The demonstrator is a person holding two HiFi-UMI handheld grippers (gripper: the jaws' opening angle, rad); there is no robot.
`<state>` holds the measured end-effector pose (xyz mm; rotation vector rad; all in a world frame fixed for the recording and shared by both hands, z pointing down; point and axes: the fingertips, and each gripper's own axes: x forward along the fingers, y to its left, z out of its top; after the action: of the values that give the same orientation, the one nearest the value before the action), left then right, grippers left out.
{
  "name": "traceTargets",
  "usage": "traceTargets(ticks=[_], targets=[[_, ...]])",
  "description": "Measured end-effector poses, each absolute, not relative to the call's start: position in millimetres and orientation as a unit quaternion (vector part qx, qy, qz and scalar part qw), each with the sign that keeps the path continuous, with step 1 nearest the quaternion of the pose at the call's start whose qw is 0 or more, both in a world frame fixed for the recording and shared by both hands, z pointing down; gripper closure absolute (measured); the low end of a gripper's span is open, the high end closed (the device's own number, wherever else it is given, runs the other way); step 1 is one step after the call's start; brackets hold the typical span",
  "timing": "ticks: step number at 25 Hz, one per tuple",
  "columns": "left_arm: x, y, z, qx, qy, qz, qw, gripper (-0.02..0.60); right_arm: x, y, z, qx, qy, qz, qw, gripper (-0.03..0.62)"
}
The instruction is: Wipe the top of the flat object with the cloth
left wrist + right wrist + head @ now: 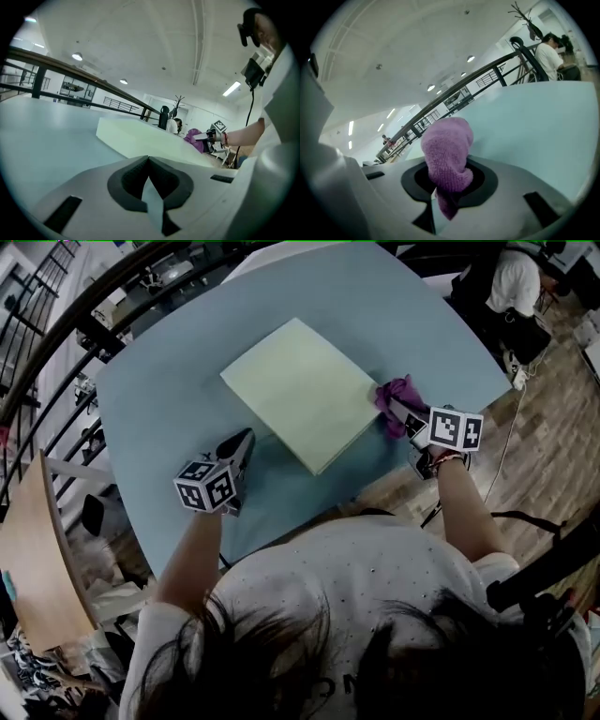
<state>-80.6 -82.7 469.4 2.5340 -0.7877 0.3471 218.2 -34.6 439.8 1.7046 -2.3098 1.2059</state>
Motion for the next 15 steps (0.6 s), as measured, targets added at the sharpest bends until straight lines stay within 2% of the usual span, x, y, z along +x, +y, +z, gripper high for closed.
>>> traceTargets(ticks=[4, 7, 11, 15], targets=[[-110, -51, 473, 0.868, -0.364, 0.112, 0.319, 0.581, 217, -34, 438, 0.511, -0.748, 0.421, -0.045, 0.508], [-111, -28, 448, 0.834, -0.416, 0.028, 0.362, 0.581, 222, -36, 436, 0.48, -0.759, 0.437, -0.045, 0.508], [-90, 18, 401, 0.831, -0.42, -0.052, 0.362, 0.581, 240, -32, 424, 0.446, -0.779, 0.441, -0.017, 0.51], [-32, 76, 348, 0.839, -0.4, -0.108, 0.352, 0.581, 285, -23, 379, 0.412, -0.824, 0.389, 0.018, 0.51]])
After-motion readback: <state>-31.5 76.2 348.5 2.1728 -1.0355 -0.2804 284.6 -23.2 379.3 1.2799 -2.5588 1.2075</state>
